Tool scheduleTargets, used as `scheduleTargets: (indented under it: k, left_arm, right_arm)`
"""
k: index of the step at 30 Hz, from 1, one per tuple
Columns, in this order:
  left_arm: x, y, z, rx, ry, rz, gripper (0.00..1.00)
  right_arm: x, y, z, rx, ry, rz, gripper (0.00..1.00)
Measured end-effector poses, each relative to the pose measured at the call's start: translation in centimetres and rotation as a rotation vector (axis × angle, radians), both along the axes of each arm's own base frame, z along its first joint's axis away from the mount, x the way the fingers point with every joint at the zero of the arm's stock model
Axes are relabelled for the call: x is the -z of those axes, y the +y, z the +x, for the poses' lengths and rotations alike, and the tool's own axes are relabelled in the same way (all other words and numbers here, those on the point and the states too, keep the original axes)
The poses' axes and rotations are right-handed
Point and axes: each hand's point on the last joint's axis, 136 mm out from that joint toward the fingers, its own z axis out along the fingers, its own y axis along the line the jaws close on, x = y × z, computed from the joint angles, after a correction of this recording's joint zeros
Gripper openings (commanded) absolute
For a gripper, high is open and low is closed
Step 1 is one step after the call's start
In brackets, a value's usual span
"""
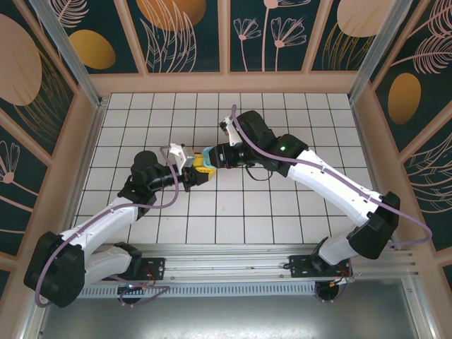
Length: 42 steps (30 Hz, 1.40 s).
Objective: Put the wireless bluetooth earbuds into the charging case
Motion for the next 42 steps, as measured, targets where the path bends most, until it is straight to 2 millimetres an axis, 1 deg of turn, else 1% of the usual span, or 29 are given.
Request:
scheduleTargets:
  k: [15, 32, 42]
  left_arm:
    - [0.21, 0.25, 0.35, -0.021, 0.002, 0.003, 0.00]
    - [-0.09, 0.22, 0.32, -0.018, -0.012, -0.005, 0.00]
    - [-0.15, 0.22, 0.33, -0.018, -0.014, -0.006, 0.00]
  right_arm:
    - [0.23, 0.45, 0.39, 0.014, -0.041, -0.093, 0.42]
    - [-0.13, 0.41, 0.37, 0.042, -0.079, -0.130, 0.43]
    - [-0.14, 0.21, 0.58, 0.061, -0.092, -0.141, 0.46]
